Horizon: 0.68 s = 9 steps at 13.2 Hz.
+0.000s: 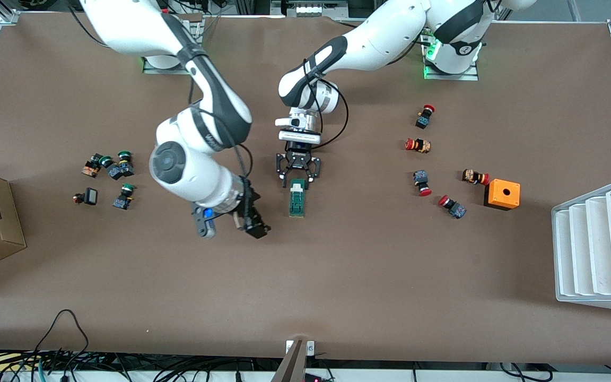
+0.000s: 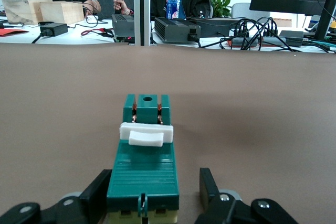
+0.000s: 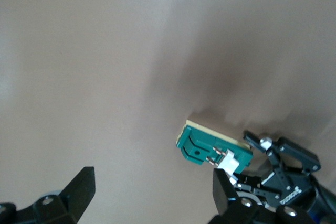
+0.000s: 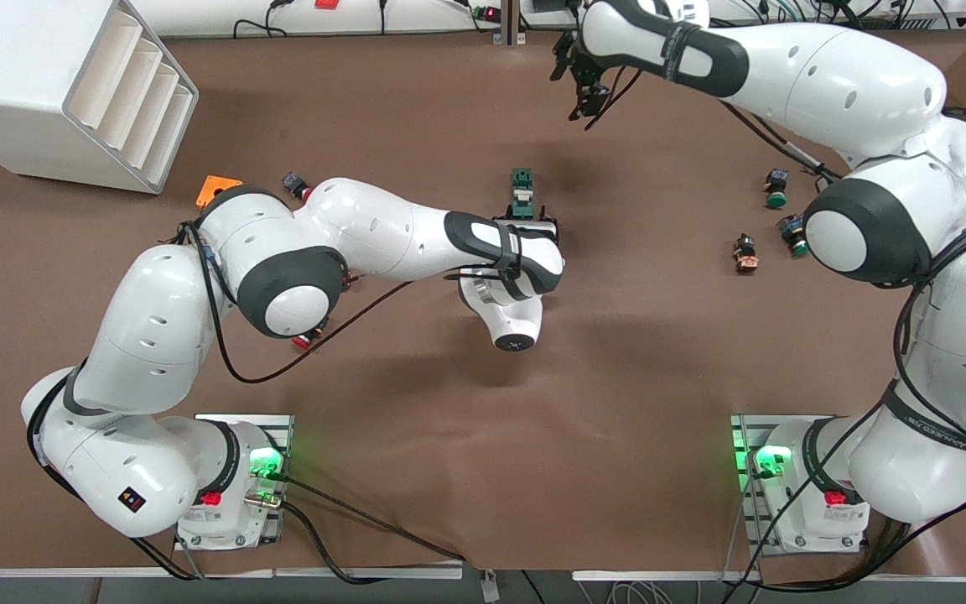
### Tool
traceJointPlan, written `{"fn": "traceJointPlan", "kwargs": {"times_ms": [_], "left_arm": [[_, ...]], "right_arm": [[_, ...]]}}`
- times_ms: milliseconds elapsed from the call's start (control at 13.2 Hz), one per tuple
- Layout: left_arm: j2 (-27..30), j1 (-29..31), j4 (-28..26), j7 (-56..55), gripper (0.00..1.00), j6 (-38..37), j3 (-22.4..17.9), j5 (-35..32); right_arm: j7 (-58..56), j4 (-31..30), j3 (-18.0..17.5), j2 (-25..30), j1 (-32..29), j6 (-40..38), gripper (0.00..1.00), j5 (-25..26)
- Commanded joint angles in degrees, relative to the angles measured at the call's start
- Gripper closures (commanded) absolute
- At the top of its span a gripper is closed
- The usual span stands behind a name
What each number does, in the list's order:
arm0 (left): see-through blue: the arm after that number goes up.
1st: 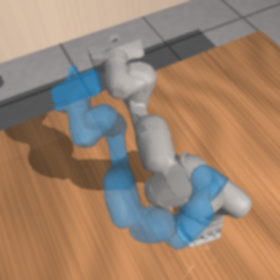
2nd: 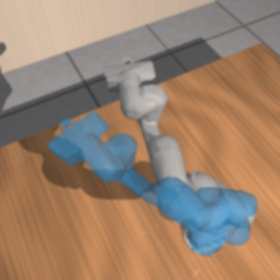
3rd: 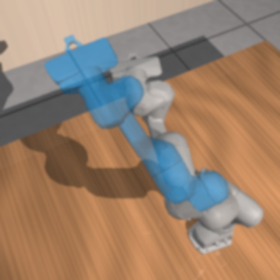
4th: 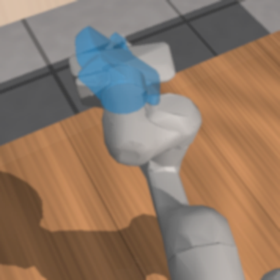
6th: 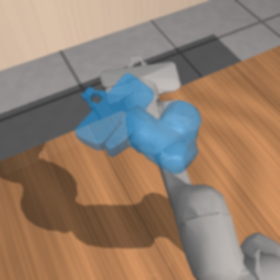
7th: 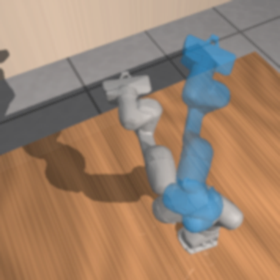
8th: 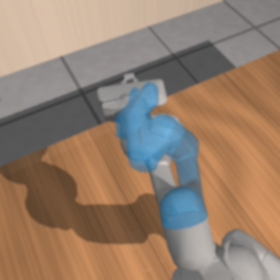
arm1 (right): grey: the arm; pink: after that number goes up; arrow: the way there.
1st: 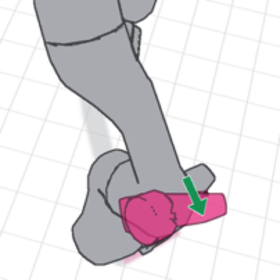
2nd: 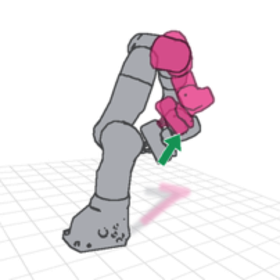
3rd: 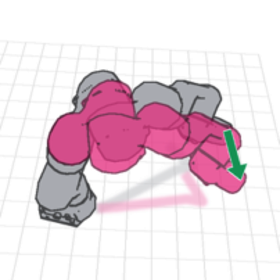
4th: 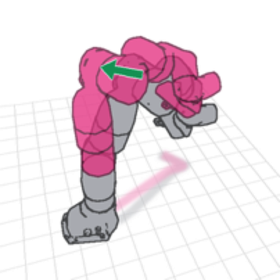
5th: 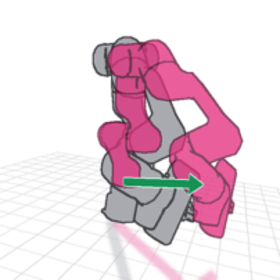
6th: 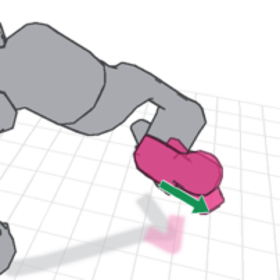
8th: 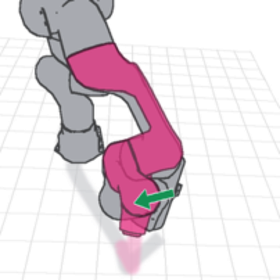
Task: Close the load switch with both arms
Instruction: 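Reach the right gripper to the white slider on the switch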
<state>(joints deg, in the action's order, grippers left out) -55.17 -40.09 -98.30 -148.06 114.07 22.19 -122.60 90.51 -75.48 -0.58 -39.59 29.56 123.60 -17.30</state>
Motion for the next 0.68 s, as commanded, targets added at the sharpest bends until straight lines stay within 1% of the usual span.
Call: {"fn": "traceJointPlan", "kwargs": {"times_ms": [0,151,303,378,529,605], "left_arm": [[-1.3,-0.7,1.6,0.6,0.28,0.6,-0.8,-1.2],[-1.3,-0.7,1.6,0.6,0.29,0.6,-0.8,-1.2],[-1.3,-0.7,1.7,0.6,0.29,0.6,-0.8,-1.2],[-1.3,-0.7,1.6,0.6,0.29,0.6,-0.8,-1.2],[-1.3,-0.7,1.7,0.6,0.29,0.6,-0.8,-1.2],[-1.3,-0.7,1.7,0.6,0.29,0.6,-0.8,-1.2]], "right_arm": [[4.2,-2.2,0.9,-0.5,3.3,2.9,0.03,0.8],[6.7,-6.1,0.9,-0.7,5.4,7.3,0.05,2.4],[7.3,-11.2,1.0,-0.7,8.2,12.7,0.13,2.6],[7.3,-12.6,1.0,-0.7,9.0,13.9,0.17,2.6],[8.7,-13.3,1.1,-0.7,10.1,14.0,0.26,3.0],[8.8,-14.1,1.1,-0.7,10.3,14.1,0.27,3.4]]}}
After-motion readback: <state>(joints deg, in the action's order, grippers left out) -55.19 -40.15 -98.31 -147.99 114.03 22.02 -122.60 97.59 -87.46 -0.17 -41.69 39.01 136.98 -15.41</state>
